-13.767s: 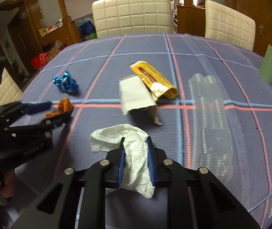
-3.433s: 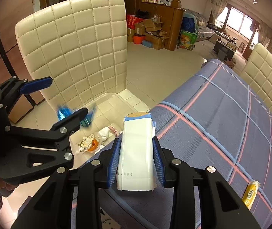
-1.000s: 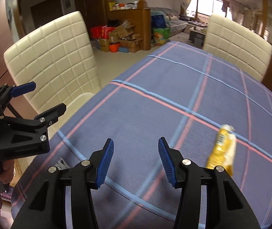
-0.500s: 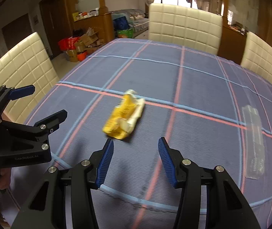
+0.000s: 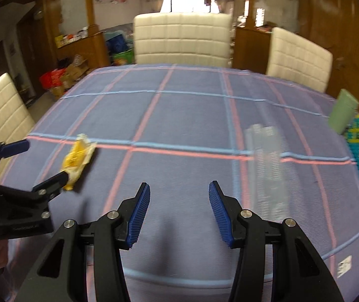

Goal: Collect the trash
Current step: 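Move both tools back over the table toward the yellow packet and cups, then grasp the yellow packet with the left tool while the right tool grasps the clear cup stack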

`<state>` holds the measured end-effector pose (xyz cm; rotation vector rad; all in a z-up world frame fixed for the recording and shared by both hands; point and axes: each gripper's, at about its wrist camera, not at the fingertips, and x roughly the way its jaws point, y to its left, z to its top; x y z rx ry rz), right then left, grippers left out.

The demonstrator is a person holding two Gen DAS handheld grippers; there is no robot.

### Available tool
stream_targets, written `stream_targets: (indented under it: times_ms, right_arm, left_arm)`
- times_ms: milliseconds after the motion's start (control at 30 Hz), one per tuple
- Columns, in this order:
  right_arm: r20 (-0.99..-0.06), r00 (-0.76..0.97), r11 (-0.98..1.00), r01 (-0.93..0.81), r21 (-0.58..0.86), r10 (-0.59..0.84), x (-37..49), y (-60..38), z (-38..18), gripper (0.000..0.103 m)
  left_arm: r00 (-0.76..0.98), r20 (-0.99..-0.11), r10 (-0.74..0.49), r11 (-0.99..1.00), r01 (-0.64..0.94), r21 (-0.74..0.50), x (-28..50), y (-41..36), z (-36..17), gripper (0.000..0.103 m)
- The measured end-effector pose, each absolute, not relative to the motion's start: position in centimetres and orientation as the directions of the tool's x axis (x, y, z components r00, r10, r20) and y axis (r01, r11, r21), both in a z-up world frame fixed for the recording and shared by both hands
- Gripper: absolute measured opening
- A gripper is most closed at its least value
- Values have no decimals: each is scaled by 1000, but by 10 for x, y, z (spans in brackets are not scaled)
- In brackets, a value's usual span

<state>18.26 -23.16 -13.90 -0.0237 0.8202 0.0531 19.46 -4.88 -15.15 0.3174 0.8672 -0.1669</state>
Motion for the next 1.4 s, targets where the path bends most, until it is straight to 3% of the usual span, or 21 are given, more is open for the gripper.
stream_targets:
  times_ms: [467,600,867,967,1033,1100,1133,1200,1400]
  right_arm:
    - [-763,645,994,103,32,-42,201,-299,-161,49]
    - [-760,648,993,114,32,-50,206,-302,-162,55]
    - [-766,632,982,186,5,-116,217,-318,-167,55]
    - [-803,588,974,221,42,-99,225,-331,-179,57]
    - [-784,611,978,208,29,-107,222,-329,-179,56]
    - [-777,624,985,168,27,-85,221,-320,-179,45]
    - [-776,627,988,149,25,-75,220,-316,-178,43]
    - [-775,630,994,103,28,-44,218,-305,-179,40]
    - [-774,631,998,-11,56,51,208,-270,-178,39]
  left_arm:
    - [582,-813,11,951,245,188,221,-69,-178,99]
    - [570,-821,28,953,233,194,228,-67,-184,99]
    - [555,-831,-24,969,218,117,239,-60,-188,99]
    - [547,-835,-65,969,234,78,240,-60,-187,90]
    - [539,-837,-99,967,251,48,240,-61,-187,75]
    - [534,-836,-127,962,271,27,239,-66,-185,62]
    - [533,-835,-135,960,280,24,238,-68,-184,52]
    - [528,-836,-148,953,302,22,235,-75,-183,41]
    - [536,-831,-151,944,327,39,225,-79,-178,37]
